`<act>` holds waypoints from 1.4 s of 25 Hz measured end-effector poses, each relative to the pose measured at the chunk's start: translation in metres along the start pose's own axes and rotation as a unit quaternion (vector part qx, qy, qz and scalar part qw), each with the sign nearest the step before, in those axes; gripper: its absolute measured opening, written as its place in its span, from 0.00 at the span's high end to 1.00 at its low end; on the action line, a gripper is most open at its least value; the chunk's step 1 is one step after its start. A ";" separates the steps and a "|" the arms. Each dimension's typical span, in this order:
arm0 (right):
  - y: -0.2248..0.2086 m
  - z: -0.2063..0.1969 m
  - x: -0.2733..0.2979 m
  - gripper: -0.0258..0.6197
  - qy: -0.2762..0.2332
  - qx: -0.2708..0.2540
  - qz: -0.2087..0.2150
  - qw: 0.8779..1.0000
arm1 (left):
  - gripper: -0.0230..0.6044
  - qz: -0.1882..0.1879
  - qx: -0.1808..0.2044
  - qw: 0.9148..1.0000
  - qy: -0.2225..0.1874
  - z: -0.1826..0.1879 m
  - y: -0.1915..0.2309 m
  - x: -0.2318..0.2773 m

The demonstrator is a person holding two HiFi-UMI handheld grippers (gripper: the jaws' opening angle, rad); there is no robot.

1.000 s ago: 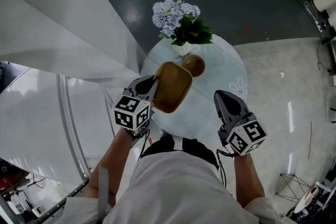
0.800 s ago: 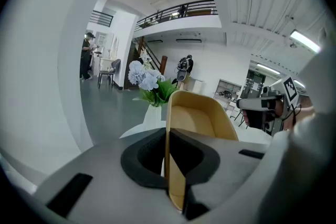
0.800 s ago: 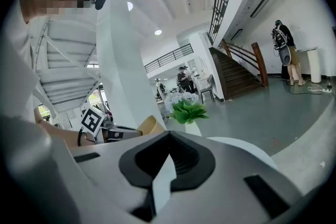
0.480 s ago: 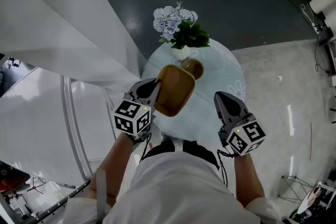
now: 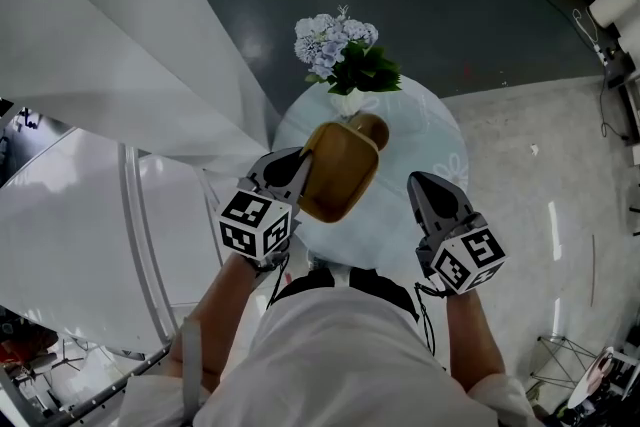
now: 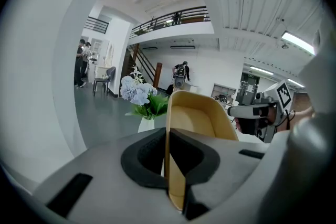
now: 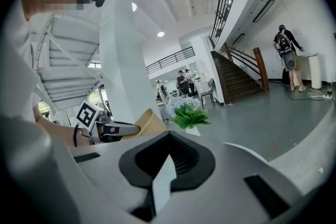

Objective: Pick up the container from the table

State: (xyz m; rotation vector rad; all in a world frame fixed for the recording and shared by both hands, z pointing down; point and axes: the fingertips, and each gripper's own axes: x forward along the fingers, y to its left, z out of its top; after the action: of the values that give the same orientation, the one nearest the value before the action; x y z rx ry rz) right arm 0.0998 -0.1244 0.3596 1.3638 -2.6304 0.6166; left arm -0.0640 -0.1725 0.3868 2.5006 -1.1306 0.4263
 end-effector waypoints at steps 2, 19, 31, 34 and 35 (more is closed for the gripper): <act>0.001 0.001 0.001 0.94 0.002 -0.005 0.003 1.000 | 0.92 -0.002 0.000 1.000 0.000 0.000 -0.002 0.000; 0.002 0.000 0.005 0.94 0.010 -0.017 0.007 1.000 | 0.92 -0.012 0.001 1.000 -0.007 0.003 -0.006 0.001; 0.004 -0.003 0.002 0.94 0.012 -0.018 0.009 1.000 | 0.92 -0.010 -0.003 1.000 -0.006 -0.001 -0.011 0.000; 0.003 -0.004 0.001 0.94 0.012 -0.018 0.009 1.000 | 0.92 -0.009 -0.002 1.000 -0.006 -0.002 -0.012 0.000; 0.003 -0.004 0.001 0.94 0.013 -0.017 0.009 1.000 | 0.92 -0.008 -0.002 1.000 -0.005 -0.002 -0.012 -0.001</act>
State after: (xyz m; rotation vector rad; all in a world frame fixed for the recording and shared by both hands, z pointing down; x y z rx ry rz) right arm 0.0966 -0.1218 0.3627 1.3157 -2.6235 0.5840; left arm -0.0556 -0.1637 0.3863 2.5092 -1.1125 0.4056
